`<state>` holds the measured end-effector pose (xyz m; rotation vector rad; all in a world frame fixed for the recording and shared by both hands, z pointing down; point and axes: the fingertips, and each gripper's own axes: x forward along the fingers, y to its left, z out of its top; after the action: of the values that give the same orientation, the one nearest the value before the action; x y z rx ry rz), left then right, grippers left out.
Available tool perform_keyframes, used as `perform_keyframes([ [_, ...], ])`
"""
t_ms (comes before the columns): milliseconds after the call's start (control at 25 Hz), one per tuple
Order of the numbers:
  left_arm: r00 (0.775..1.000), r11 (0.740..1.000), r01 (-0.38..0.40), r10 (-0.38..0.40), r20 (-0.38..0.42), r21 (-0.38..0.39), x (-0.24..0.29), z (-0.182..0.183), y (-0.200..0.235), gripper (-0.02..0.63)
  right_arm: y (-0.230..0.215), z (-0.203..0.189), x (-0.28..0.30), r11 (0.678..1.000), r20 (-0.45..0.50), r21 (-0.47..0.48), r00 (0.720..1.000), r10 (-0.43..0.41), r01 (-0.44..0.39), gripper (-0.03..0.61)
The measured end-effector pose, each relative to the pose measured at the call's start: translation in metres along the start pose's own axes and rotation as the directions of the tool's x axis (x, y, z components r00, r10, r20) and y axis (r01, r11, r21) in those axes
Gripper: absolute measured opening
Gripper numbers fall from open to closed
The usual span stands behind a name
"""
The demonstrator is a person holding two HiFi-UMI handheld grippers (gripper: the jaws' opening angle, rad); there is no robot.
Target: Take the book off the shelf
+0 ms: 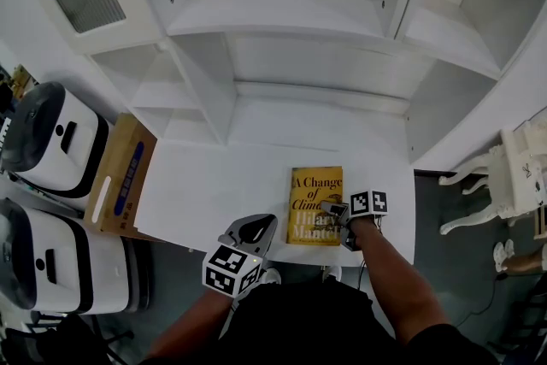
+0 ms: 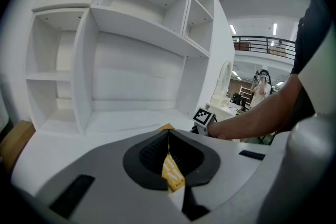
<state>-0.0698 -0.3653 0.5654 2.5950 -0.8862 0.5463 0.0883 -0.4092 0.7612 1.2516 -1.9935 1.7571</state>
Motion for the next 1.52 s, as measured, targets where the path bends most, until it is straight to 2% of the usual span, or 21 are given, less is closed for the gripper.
perform_keyframes([
  [200,1.000,1.000,0.015,-0.015,-0.007,0.009,0.001,0.000,0.001,0.011,-0.013,-0.002,-0.001,0.993,-0.006,-0.012,0.993,-0.117,0.117,0.274],
  [400,0.999,0.999,0.036,-0.036,-0.008,0.017,-0.003,0.000,0.003,0.011,-0.028,-0.005,0.000,0.971,-0.008,-0.044,0.972,-0.234,0.234,0.287],
  [680,0.998,0.998,0.062,-0.062,-0.009,0.020,-0.012,-0.006,0.011,0.011,-0.025,-0.003,-0.005,0.968,0.043,-0.002,0.967,-0.250,0.250,0.285],
  [920,0.995,0.994,0.103,-0.103,-0.001,0.037,-0.022,-0.007,0.011,0.011,-0.019,-0.001,-0.034,0.965,0.159,0.058,0.952,-0.261,0.255,0.285],
  [1040,0.992,0.990,0.127,-0.127,0.006,0.055,-0.028,-0.006,0.010,0.011,0.004,-0.003,-0.054,0.975,0.266,0.039,0.938,-0.221,0.219,0.285],
  [1120,0.989,0.987,0.146,-0.147,0.008,0.067,-0.034,-0.007,0.007,0.011,0.031,-0.007,-0.071,0.985,0.351,0.002,0.922,-0.162,0.173,0.285],
  [1280,0.983,0.980,0.184,-0.186,0.015,0.082,-0.042,-0.007,0.001,0.011,0.091,-0.016,-0.106,0.988,0.490,-0.116,0.871,-0.029,0.098,0.270],
  [1320,0.981,0.978,0.190,-0.192,0.017,0.085,-0.043,-0.006,0.000,0.011,0.106,-0.018,-0.115,0.986,0.519,-0.145,0.855,0.001,0.087,0.217],
  [1360,0.980,0.977,0.194,-0.196,0.019,0.088,-0.044,-0.006,-0.001,0.011,0.121,-0.020,-0.124,0.983,0.544,-0.170,0.838,0.031,0.074,0.123],
  [1400,0.980,0.977,0.197,-0.199,0.023,0.088,-0.045,-0.005,-0.003,0.011,0.135,-0.022,-0.132,0.980,0.563,-0.190,0.824,0.066,0.052,0.065],
  [1520,0.977,0.976,0.203,-0.207,0.044,0.077,-0.049,0.000,-0.011,0.011,0.170,-0.029,-0.150,0.976,0.592,-0.191,0.782,0.197,-0.102,0.032],
])
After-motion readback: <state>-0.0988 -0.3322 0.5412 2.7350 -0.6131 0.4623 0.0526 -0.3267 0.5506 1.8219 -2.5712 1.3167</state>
